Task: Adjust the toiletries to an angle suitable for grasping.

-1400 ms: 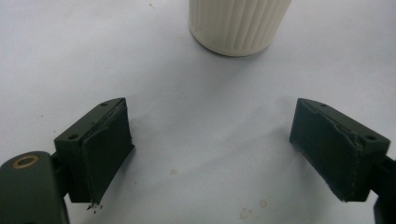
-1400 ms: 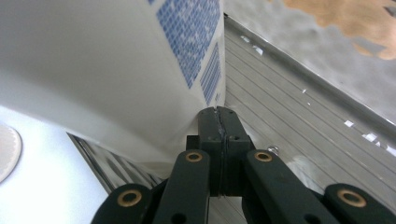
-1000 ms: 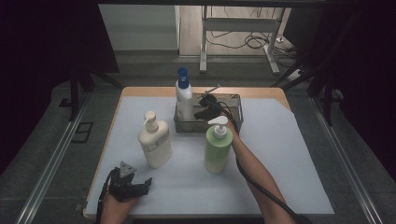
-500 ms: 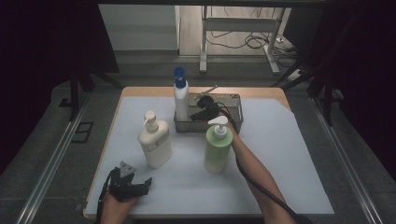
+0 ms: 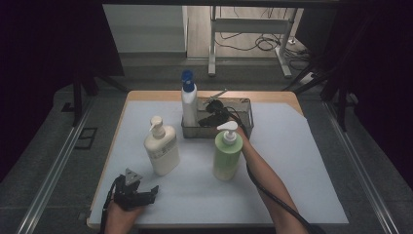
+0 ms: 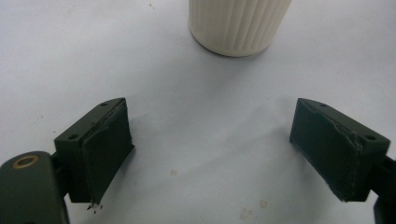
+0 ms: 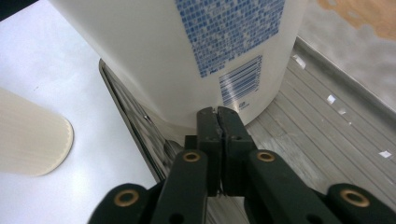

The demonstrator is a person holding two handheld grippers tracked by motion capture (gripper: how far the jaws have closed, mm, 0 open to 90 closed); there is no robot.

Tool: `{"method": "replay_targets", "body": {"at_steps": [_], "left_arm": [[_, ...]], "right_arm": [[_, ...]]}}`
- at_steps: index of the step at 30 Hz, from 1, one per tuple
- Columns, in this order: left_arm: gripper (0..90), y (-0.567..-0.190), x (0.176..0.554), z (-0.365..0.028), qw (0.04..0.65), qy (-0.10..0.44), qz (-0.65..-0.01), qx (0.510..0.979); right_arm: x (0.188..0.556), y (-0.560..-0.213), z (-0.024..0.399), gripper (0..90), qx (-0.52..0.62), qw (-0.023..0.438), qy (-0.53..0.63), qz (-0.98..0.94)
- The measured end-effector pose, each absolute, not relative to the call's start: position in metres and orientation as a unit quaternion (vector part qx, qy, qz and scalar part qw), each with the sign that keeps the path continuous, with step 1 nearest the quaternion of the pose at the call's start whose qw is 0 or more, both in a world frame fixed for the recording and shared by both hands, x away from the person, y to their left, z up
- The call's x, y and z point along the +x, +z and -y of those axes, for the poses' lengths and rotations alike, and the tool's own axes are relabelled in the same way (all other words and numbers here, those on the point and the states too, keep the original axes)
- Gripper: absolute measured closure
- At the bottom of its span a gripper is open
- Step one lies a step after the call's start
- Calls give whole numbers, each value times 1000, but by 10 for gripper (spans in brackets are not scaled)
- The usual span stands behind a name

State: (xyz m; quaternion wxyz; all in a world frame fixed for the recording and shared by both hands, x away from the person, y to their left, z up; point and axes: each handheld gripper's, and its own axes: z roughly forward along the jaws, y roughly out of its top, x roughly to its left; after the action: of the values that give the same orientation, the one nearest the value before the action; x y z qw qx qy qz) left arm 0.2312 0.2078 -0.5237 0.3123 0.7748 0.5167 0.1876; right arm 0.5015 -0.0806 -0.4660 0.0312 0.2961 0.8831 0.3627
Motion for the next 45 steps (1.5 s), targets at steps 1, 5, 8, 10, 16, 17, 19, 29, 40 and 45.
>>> {"method": "replay_targets", "body": {"at_steps": [1, 5, 8, 10, 16, 17, 19, 29, 40, 45], "left_arm": [[121, -524, 231, -208, 312, 188, -517, 775], [121, -524, 231, -208, 312, 188, -517, 775], [121, -524, 231, -208, 312, 188, -517, 775], [121, -524, 231, -208, 312, 188, -517, 775], [121, -524, 231, -208, 312, 189, -517, 775], [121, -524, 231, -208, 312, 189, -517, 775], [121, -524, 231, -208, 312, 189, -517, 775], [121, -524, 231, -208, 312, 189, -517, 774], [121, -524, 231, -208, 312, 189, -517, 774], [121, -524, 231, -208, 312, 189, -517, 774]], "right_arm": [[501, -465, 81, 848, 296, 30, 364, -883], [499, -461, 86, 816, 299, 33, 368, -880], [498, -457, 92, 790, 304, 35, 372, -876], [497, -455, 98, 783, 303, 39, 375, -875], [492, -448, 109, 697, 304, 44, 381, -872], [491, -447, 111, 688, 304, 47, 382, -872], [489, -445, 114, 644, 304, 49, 383, -871], [481, -437, 132, 475, 312, 65, 383, -867], [470, -431, 153, 350, 332, 88, 385, -857], [464, -429, 165, 317, 334, 99, 386, -854]]}}
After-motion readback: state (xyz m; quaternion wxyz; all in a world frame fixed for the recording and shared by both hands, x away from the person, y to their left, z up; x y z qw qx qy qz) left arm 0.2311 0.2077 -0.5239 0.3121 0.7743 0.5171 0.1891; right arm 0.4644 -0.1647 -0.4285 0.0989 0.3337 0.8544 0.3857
